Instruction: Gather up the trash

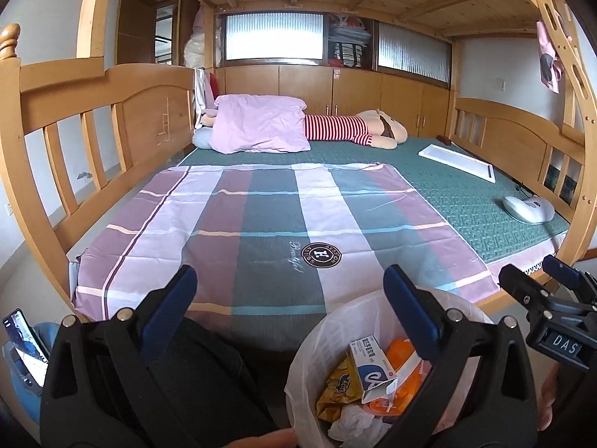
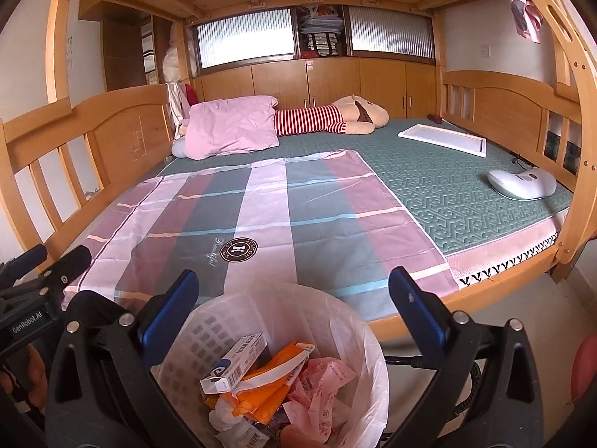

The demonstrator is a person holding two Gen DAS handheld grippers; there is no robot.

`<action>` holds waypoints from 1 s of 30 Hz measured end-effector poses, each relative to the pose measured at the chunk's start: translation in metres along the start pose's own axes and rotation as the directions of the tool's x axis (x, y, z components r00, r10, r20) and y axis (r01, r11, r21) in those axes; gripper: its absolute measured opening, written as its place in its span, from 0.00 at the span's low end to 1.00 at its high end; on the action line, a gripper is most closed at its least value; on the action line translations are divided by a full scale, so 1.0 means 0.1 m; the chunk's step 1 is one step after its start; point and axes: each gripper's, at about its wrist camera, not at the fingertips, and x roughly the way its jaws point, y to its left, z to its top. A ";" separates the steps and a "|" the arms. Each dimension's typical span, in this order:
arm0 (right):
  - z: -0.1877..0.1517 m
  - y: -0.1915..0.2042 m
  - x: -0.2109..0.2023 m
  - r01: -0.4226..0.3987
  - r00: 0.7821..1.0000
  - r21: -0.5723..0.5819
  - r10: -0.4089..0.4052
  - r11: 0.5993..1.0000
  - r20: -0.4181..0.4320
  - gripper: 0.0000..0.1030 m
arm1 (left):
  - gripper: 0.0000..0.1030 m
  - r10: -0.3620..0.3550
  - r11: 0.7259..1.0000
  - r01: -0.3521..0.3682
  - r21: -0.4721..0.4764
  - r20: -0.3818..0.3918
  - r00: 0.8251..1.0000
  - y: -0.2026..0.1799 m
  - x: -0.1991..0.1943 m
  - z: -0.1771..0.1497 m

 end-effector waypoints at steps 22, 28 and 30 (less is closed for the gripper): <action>-0.01 0.08 0.01 0.000 1.000 -0.024 0.000 1.000 -0.006 0.97 | 0.97 -0.010 1.000 0.009 -0.002 -0.021 1.000 -0.05 0.03 -0.03; -0.01 0.08 0.02 0.000 1.000 -0.026 0.000 1.000 -0.006 0.97 | 0.97 -0.014 1.000 0.014 0.002 -0.025 1.000 -0.06 0.04 -0.03; -0.01 0.08 0.03 0.001 1.000 -0.029 -0.001 1.000 -0.007 0.97 | 0.97 -0.016 1.000 0.016 0.004 -0.028 0.999 -0.06 0.05 -0.03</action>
